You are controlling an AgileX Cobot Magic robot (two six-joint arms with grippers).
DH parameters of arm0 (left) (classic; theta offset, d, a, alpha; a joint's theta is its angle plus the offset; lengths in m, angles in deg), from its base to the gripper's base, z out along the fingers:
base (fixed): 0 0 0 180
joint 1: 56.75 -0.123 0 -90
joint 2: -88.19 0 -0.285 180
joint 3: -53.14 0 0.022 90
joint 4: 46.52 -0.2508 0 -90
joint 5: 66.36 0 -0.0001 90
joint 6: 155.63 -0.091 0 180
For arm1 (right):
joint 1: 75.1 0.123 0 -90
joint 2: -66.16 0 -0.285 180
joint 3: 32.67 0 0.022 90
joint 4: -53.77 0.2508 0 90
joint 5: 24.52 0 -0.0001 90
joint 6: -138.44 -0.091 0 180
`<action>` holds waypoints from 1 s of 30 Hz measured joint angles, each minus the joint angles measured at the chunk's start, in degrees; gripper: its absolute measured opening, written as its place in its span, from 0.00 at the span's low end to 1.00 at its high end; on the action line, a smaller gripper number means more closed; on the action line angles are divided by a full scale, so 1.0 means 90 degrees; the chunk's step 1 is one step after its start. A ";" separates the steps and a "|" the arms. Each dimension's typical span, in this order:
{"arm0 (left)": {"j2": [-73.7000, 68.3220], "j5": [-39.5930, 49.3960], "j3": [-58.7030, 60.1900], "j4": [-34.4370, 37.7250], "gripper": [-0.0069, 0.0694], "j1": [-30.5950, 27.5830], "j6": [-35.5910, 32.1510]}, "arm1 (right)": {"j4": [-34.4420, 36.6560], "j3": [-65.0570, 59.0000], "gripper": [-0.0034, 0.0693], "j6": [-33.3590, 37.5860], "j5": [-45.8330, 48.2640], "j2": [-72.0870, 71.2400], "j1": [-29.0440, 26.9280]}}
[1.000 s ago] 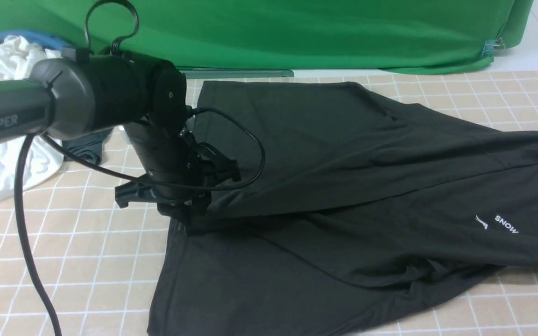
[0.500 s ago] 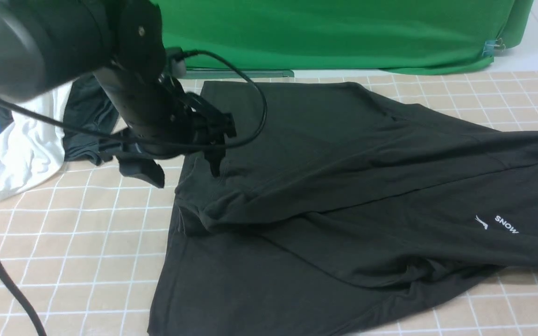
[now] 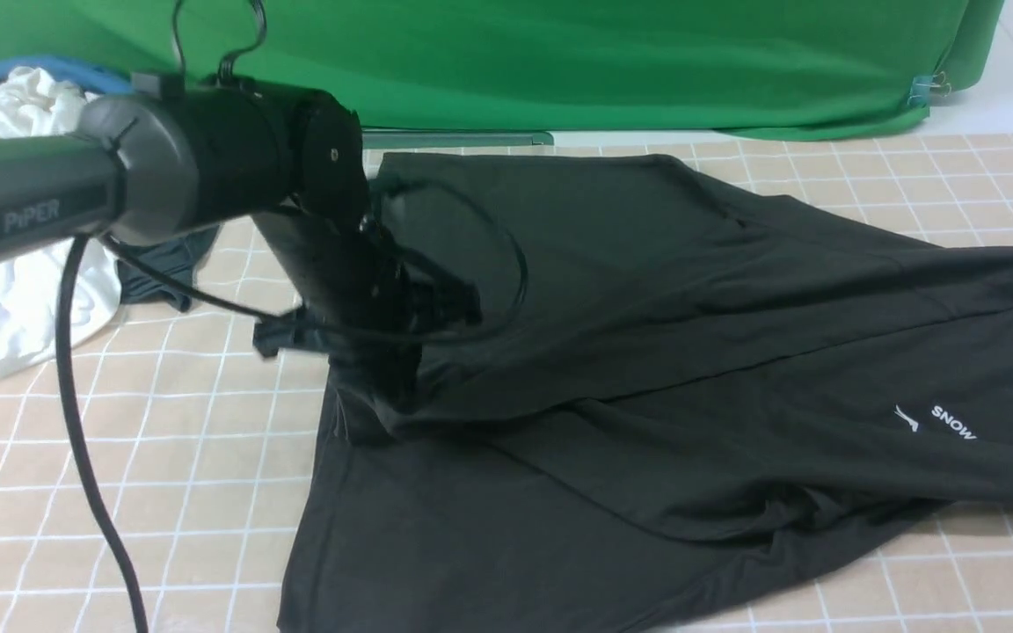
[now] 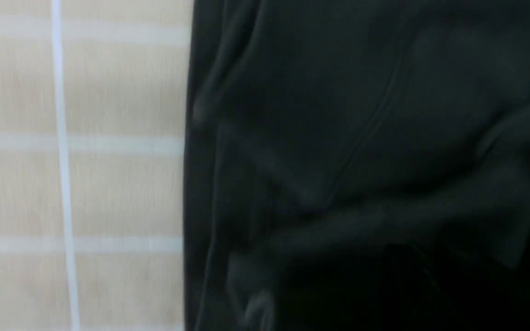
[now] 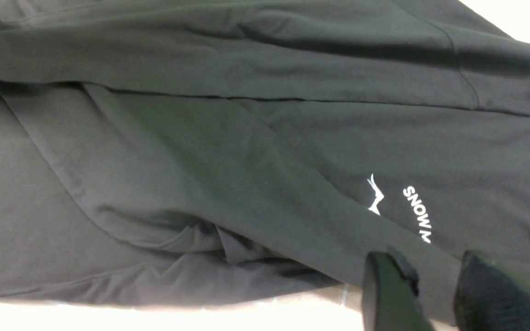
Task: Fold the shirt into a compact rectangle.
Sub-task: 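Fold the left side of the dark shirt inward over its body with the left gripper, then grasp the near edge of the shirt at its hem and shoulder corners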
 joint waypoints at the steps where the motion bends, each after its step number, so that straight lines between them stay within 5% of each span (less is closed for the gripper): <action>1: 0.0000 0.0258 0.0141 0.0160 0.11 0.0000 -0.0016 | 0.0000 0.0000 0.38 0.0000 0.0000 0.0000 0.0000; 10: 0.0184 0.0670 0.0701 0.0307 0.11 0.0097 -0.0017 | 0.0000 0.0000 0.38 0.0005 0.0030 0.0000 0.0000; 21: 0.1501 0.1643 0.0683 -0.0542 0.15 0.0113 0.0595 | 0.0000 0.0000 0.38 0.0005 0.0189 0.0000 0.0000; 27: 0.1652 0.1416 0.2167 0.0074 0.34 0.0127 0.0682 | 0.0000 0.0000 0.38 0.0005 0.0189 0.0000 0.0000; 30: 0.1652 0.0963 0.2812 0.0113 0.52 0.0133 0.0682 | 0.0000 0.0000 0.38 0.0005 0.0195 0.0000 0.0000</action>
